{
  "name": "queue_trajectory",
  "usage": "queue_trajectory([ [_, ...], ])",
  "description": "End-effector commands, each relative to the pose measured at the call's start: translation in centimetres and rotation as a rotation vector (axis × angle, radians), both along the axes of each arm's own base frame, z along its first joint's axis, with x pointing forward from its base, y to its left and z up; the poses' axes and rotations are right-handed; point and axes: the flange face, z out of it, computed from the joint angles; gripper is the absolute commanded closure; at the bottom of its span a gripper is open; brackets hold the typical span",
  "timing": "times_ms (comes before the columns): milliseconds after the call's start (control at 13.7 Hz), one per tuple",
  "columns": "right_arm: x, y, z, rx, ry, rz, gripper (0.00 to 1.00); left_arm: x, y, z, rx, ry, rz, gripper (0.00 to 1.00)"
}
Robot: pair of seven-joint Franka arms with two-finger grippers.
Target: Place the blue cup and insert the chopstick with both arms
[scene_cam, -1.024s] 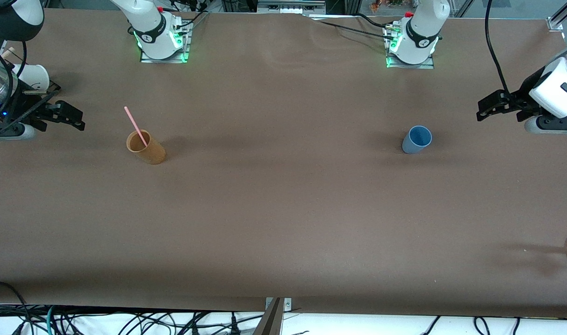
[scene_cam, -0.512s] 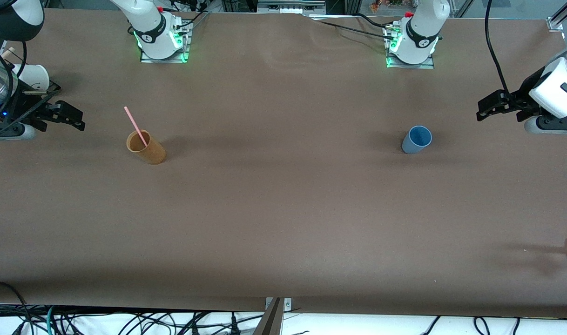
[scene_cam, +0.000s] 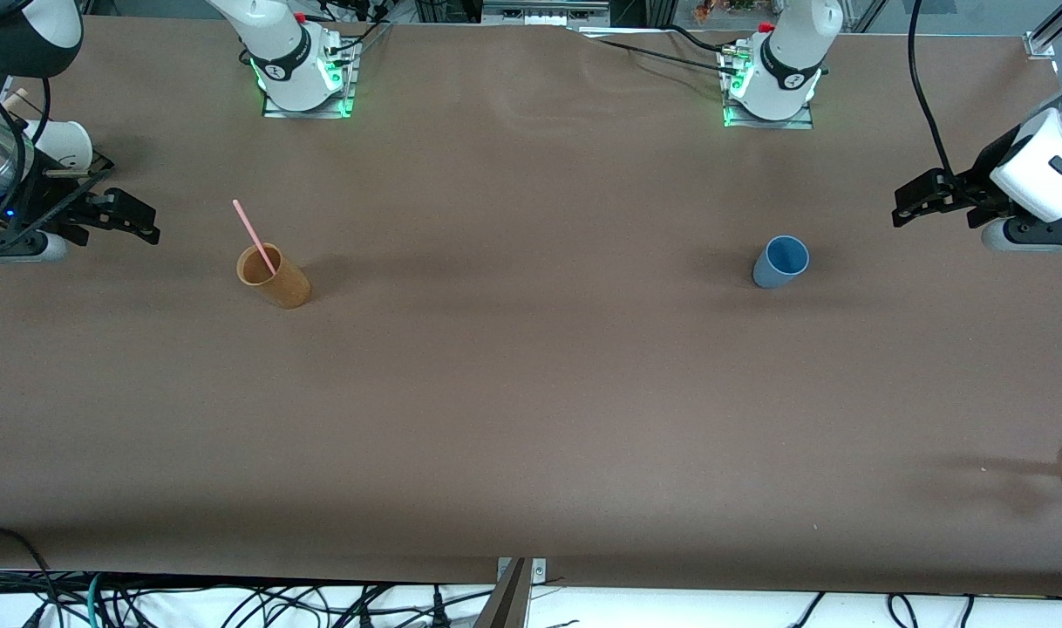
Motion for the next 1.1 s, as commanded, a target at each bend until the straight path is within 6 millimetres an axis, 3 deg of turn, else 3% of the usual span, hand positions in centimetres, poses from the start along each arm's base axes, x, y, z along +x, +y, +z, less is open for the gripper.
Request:
queue_trajectory([
  [0, -0.1, 0.0, 0.4, 0.011, 0.005, -0.016, 0.0, 0.3, 0.3, 0.3, -0.023, 0.01, -0.012, 0.0],
  [1024, -0.1, 0.0, 0.3, 0.01, 0.007, -0.015, 0.0, 0.7, 0.2, -0.9, -0.023, 0.036, -0.012, 0.0],
])
